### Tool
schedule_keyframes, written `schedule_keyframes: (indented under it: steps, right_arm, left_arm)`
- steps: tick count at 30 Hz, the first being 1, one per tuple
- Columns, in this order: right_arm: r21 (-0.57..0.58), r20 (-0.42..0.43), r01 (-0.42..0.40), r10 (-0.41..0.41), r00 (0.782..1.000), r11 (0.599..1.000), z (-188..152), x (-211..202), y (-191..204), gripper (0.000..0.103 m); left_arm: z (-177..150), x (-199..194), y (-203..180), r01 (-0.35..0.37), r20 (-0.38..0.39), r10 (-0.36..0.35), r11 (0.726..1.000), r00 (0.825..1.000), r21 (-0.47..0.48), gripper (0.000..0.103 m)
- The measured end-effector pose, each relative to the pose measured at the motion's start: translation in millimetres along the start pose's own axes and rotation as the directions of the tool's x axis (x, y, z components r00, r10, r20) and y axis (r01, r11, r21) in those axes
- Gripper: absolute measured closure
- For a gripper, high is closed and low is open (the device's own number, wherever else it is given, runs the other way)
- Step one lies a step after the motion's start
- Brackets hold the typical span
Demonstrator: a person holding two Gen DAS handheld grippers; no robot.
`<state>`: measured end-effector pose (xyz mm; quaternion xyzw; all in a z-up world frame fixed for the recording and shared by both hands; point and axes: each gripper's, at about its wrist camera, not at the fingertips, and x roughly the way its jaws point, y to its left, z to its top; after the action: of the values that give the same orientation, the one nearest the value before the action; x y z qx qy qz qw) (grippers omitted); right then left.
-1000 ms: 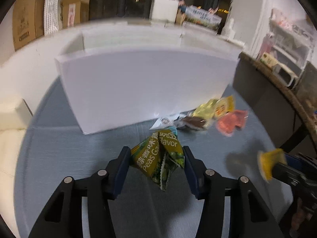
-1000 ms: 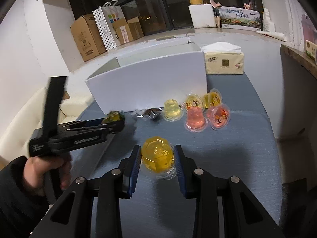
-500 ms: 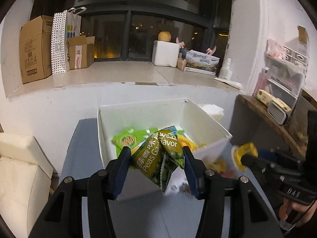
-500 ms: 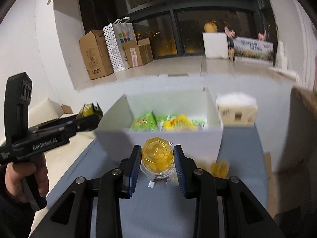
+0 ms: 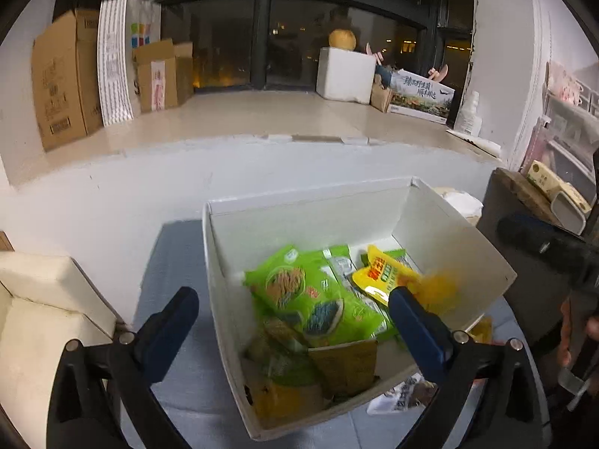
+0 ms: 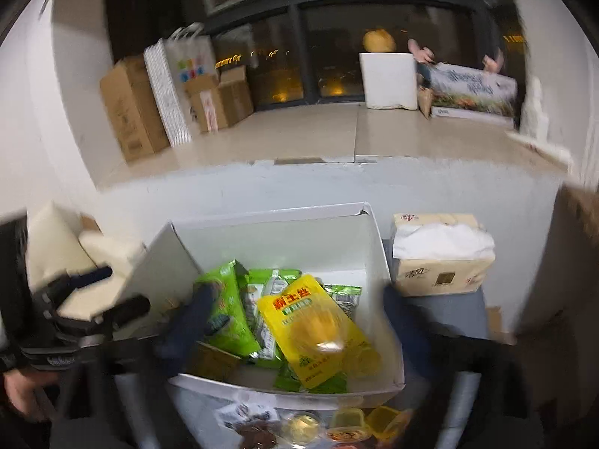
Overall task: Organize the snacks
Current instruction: 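Carry both items into the white box and open both grippers, then withdraw both tools and grasp the brown wrapped packet with the right gripper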
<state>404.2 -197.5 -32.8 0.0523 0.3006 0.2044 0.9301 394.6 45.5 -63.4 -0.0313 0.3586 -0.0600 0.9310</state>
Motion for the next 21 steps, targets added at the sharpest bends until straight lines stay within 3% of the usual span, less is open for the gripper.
schedule_keyframes:
  steps: [5, 10, 16, 21]
  right_arm:
    - [0.066, 0.008, -0.024, 0.024, 1.0, 0.998, -6, -16, -11, 0.0]
    - [0.057, 0.005, -0.016, 0.016, 1.0, 0.998, -21, -40, -9, 0.0]
    - [0.046, -0.018, -0.078, 0.079, 0.997, 0.996, -66, -77, -2, 0.0]
    - [-0.013, -0.085, -0.06, 0.059, 0.995, 0.998, -126, -92, 15, 0.0]
  left_arm:
    - [-8, -4, 2, 0.01, -0.01, -0.011, 1.0, 1.0, -0.02, 0.0]
    - [-23, -26, -10, 0.032, 0.002, -0.032, 0.999, 0.999, -0.006, 0.0]
    - [-58, -67, -33, 0.06, 0.026, -0.06, 0.998, 0.998, 0.023, 0.0]
    - [-101, -101, -49, 0.077, 0.03, -0.077, 0.997, 0.997, 0.024, 0.0]
